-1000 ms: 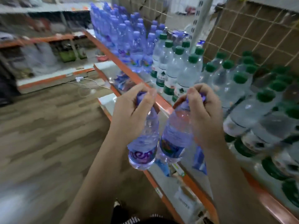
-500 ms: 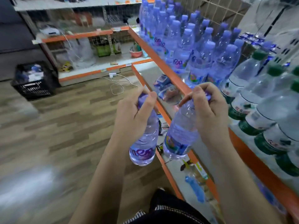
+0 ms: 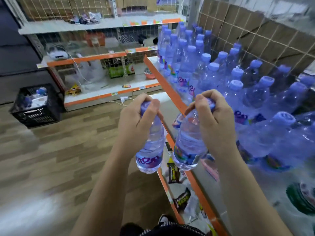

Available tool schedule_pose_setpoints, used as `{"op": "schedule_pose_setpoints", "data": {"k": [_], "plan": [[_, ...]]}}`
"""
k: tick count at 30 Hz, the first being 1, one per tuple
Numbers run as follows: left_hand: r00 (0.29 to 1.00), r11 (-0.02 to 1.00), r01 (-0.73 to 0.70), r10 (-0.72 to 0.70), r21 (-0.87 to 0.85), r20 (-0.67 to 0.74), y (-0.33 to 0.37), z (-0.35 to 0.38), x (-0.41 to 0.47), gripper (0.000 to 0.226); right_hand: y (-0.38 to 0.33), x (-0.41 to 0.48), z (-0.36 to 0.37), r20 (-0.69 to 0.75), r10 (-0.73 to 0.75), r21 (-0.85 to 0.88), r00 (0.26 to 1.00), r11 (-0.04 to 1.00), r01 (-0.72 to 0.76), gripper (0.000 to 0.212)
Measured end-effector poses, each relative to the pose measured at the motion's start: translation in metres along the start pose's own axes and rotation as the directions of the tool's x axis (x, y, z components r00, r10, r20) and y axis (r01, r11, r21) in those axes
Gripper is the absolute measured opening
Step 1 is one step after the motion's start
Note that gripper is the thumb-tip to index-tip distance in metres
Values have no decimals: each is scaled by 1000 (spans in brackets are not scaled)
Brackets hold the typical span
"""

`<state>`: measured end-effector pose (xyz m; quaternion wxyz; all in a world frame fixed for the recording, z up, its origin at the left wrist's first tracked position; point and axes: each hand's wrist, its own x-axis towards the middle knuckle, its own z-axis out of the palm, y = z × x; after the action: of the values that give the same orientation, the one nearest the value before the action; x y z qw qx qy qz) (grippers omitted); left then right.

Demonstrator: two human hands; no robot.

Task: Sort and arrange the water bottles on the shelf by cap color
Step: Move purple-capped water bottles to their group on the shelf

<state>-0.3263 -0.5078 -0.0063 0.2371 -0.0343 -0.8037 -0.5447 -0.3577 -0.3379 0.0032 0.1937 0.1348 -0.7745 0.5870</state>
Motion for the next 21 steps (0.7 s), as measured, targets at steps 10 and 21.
{"op": "schedule_pose_setpoints", "data": {"k": [10,21], "plan": [[1000,997,16,-18,-70,-17,-107,-28,149,36,55,132,116,33,48,-9,998,999,-48,29],[961,983,-115,146,-140,237,-207,-70,361,42,69,257,258,-252,108,-73,962,989,-131,24]]}}
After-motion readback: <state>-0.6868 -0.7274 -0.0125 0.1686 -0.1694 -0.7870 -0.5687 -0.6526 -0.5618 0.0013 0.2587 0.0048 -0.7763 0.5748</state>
